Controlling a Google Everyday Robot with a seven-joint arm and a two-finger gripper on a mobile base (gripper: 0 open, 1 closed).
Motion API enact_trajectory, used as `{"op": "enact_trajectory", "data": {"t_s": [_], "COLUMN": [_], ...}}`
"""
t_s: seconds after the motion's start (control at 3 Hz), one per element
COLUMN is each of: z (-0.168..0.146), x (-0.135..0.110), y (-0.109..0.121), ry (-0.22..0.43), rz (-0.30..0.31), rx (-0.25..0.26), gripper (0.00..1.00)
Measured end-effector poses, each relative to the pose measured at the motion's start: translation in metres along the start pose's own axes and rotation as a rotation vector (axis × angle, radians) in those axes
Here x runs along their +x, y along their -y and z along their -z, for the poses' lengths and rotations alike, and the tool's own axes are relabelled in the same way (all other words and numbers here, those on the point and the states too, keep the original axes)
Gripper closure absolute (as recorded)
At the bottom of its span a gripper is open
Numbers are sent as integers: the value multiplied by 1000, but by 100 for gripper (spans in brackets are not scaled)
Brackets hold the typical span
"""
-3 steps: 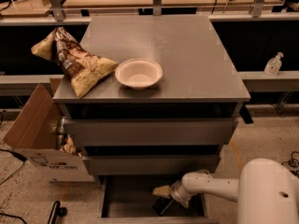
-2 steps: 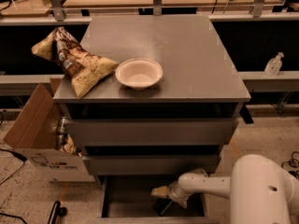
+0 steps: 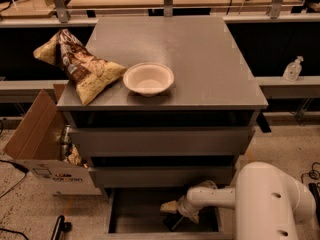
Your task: Pick rxbar blueberry from bottom drawer and place on counter
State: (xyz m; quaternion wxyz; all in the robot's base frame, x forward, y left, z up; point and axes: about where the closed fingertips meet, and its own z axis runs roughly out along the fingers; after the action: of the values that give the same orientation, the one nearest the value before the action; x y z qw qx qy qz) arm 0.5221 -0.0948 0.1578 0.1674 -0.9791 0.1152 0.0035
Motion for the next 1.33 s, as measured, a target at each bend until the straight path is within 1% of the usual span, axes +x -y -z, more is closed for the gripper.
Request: {"op": "enact_trajectory", "data": {"t_s": [0.33,0.67,1.0,1.33], "z": [-7,-27,-27,-26], "x": [-1,-3,-3,-6], "y": [0,2,2,11], "ry": [8,12,12,4], "rz": [5,5,5,35], "rx": [-13,-58,-58,-15], "gripper": [0,0,0,0]}}
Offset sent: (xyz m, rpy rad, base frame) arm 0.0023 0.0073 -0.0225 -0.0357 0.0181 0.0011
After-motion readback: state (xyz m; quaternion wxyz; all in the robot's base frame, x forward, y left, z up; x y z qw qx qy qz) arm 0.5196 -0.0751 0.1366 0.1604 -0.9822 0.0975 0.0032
